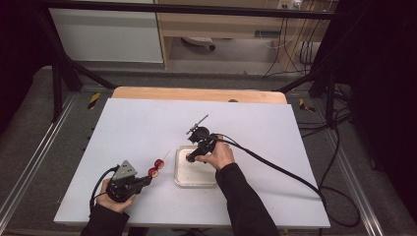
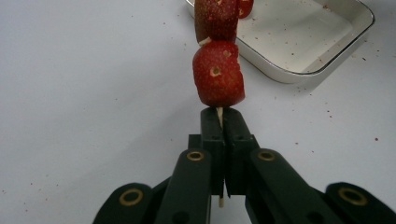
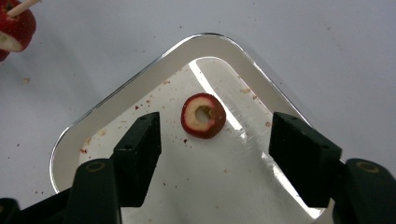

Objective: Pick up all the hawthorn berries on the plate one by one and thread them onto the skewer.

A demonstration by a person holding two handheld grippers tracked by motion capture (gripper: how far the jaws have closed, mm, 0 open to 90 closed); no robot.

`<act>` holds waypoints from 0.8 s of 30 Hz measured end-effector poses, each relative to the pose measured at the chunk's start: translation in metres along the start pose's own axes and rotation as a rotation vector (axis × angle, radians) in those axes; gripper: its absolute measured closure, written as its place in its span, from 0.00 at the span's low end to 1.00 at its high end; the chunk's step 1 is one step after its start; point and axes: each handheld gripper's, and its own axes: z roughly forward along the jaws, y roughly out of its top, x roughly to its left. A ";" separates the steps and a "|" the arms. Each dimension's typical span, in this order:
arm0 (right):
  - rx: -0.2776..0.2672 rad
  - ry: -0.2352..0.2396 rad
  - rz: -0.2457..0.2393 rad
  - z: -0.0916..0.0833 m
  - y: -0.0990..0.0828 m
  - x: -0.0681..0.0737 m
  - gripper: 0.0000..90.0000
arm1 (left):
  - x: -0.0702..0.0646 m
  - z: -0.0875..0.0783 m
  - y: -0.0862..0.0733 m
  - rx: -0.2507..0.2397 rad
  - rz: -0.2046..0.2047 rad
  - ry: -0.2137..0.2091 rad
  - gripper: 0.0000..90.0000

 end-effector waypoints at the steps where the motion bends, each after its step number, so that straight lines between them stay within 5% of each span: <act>1: 0.002 0.010 -0.002 0.002 0.002 -0.001 0.43 | 0.000 0.000 0.000 0.001 0.000 -0.001 0.98; 24: 0.102 0.081 0.057 0.026 0.015 -0.009 0.68 | 0.001 0.000 0.000 -0.003 -0.007 -0.002 0.98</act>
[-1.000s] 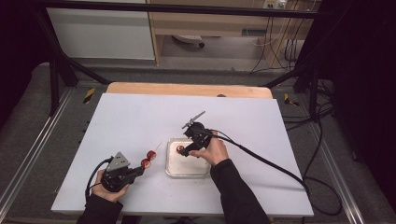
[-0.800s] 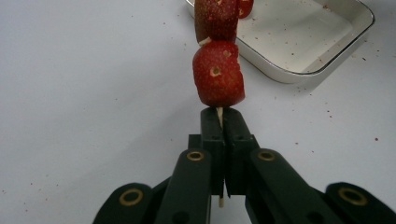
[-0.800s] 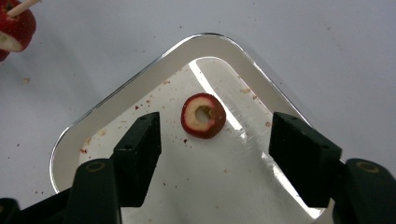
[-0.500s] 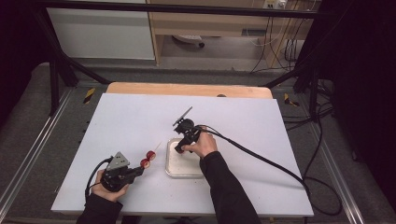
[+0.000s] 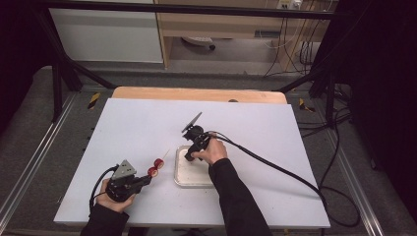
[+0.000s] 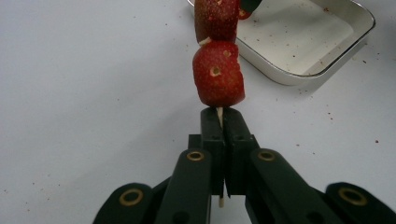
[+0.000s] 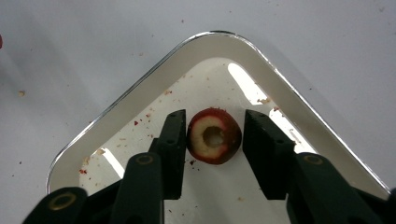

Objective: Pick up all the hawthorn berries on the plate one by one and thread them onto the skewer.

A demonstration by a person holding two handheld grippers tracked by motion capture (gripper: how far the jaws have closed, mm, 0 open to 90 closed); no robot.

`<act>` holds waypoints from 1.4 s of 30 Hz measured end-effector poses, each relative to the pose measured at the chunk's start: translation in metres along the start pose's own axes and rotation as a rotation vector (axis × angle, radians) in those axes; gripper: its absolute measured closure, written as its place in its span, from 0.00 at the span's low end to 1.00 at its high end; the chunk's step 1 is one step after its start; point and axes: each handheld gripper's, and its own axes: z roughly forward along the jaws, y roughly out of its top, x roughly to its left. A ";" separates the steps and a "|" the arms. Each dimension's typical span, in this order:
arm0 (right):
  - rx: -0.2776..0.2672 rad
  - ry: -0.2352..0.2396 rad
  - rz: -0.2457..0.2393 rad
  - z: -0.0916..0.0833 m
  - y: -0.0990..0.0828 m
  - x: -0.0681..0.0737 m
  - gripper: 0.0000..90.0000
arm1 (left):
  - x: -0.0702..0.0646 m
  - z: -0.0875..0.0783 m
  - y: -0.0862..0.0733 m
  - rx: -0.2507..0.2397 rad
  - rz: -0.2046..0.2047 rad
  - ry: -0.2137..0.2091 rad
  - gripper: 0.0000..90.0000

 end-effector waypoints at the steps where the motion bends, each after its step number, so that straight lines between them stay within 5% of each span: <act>1: 0.002 0.002 0.010 0.000 0.000 0.000 0.68 | 0.000 0.000 0.000 0.000 0.000 0.000 0.98; 10: -0.008 0.011 0.039 -0.005 0.000 0.002 0.69 | -0.001 0.000 0.000 0.000 0.004 0.001 0.98; 27: -0.065 0.009 0.046 -0.043 -0.022 0.014 0.69 | -0.009 0.000 0.003 -0.014 0.015 -0.001 0.98; 42: -0.385 0.121 0.178 -0.073 -0.084 -0.002 0.69 | -0.035 0.011 0.012 -0.048 0.028 -0.007 0.98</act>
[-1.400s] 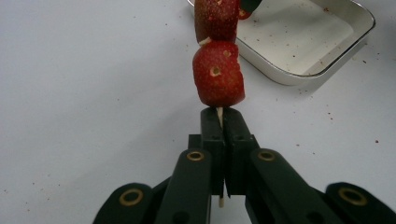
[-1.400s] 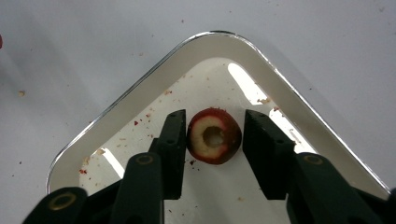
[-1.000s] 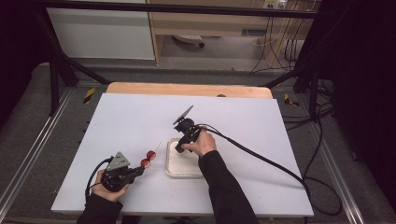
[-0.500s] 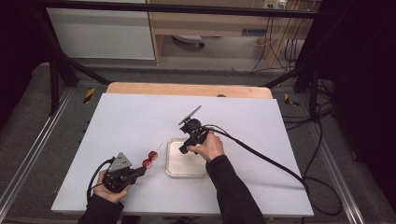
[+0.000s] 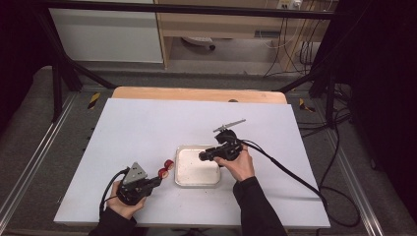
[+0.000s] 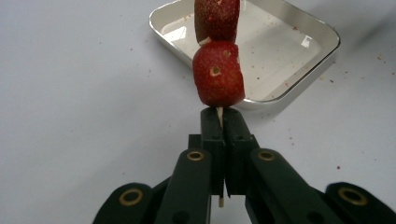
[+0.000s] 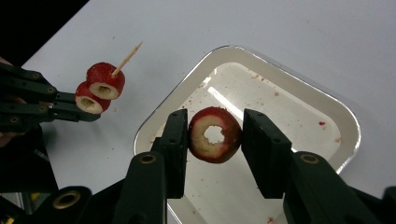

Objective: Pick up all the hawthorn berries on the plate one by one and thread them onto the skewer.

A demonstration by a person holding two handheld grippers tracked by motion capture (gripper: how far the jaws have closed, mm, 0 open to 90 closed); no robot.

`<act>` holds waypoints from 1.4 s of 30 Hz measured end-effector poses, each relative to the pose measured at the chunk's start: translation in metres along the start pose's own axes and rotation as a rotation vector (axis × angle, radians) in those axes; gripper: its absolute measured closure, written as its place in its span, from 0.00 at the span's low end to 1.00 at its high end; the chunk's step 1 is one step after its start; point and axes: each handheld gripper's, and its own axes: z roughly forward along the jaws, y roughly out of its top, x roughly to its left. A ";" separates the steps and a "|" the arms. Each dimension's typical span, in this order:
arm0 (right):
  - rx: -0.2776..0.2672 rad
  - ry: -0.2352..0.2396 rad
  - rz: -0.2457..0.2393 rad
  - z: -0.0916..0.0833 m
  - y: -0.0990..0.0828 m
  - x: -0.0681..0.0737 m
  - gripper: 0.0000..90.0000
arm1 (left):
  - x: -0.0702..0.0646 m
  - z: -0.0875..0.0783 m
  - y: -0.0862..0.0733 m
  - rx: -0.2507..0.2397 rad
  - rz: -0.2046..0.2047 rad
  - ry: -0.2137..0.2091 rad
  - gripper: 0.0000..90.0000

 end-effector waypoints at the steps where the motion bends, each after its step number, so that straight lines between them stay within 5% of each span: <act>1: -0.022 0.006 0.008 -0.002 -0.004 -0.002 0.69 | -0.002 0.001 0.001 -0.002 0.002 0.000 0.98; 11: -0.235 0.085 0.107 -0.021 -0.035 -0.014 0.69 | -0.020 0.011 0.009 -0.028 -0.037 0.002 0.98; 21: -0.453 0.105 0.186 -0.032 -0.049 -0.021 0.69 | -0.037 0.024 0.025 -0.062 -0.095 0.002 0.98; 42: -0.699 0.116 0.255 -0.025 -0.043 -0.023 0.69 | -0.059 0.034 0.044 -0.123 -0.139 -0.001 0.98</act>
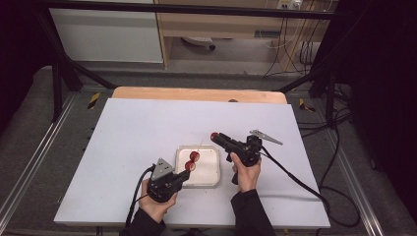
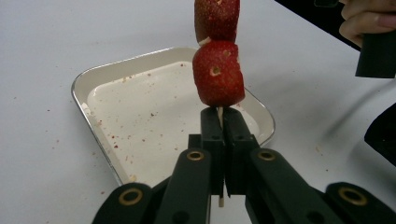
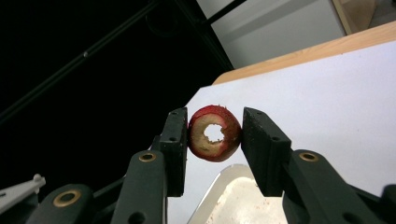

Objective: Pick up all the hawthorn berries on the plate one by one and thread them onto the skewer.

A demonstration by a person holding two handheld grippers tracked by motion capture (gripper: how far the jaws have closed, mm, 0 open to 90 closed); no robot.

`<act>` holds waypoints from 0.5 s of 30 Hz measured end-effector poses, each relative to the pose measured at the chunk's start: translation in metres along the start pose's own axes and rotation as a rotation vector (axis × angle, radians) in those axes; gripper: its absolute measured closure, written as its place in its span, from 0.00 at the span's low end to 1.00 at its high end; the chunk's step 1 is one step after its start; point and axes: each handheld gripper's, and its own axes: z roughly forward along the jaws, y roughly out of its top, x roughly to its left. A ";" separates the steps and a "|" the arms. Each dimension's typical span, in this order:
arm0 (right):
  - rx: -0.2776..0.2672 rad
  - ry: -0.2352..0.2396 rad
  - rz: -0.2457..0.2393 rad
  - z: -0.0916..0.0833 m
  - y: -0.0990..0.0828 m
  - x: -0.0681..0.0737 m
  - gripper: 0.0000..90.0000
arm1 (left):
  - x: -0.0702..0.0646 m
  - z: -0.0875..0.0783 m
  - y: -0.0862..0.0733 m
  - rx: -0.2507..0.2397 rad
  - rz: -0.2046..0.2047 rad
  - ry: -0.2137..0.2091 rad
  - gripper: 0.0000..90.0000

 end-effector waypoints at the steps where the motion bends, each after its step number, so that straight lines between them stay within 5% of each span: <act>1: -0.004 -0.001 0.013 0.000 0.000 0.000 0.69 | -0.001 0.001 0.000 0.004 -0.002 -0.006 0.98; 15: -0.077 0.009 0.040 0.003 0.003 -0.001 0.69 | -0.016 0.014 0.006 0.008 0.000 -0.018 0.98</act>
